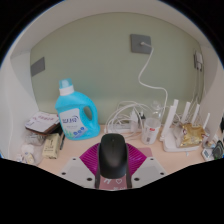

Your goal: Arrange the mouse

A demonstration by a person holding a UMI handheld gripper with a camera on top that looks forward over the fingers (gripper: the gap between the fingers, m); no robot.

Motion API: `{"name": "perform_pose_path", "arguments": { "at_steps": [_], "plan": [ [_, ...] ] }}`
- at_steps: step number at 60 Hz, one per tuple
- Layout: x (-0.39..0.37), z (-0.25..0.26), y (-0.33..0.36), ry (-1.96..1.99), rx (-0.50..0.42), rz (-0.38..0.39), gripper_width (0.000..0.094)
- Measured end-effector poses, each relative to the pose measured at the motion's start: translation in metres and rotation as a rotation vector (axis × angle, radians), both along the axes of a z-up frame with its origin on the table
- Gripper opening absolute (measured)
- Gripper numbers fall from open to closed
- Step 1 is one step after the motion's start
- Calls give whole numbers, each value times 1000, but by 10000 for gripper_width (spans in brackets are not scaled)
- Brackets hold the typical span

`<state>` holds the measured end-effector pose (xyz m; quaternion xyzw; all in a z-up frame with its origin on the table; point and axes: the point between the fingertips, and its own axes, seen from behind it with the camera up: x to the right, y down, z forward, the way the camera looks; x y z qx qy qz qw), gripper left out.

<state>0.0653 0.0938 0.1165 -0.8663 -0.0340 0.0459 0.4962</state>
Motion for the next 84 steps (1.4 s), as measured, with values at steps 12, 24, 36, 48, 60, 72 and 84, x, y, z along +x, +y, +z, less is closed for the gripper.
{"name": "perform_pose_path", "arguments": {
  "at_steps": [12,24,36,48,60,72,84],
  "plan": [
    [15,-110,10,-69,-183,-6,356],
    [13,-127,4,-68,-227,-3,551],
    [16,-77,-27,-105,-168,-27,855],
    [9,-10,-99,-140,-91,-54,848],
    [-2,34,-178,-160,-50,-77,850],
    [-11,49,-222,-144,-39,-90,849],
    [-12,60,-228,-178,-16,-95,851]
  ]
}}
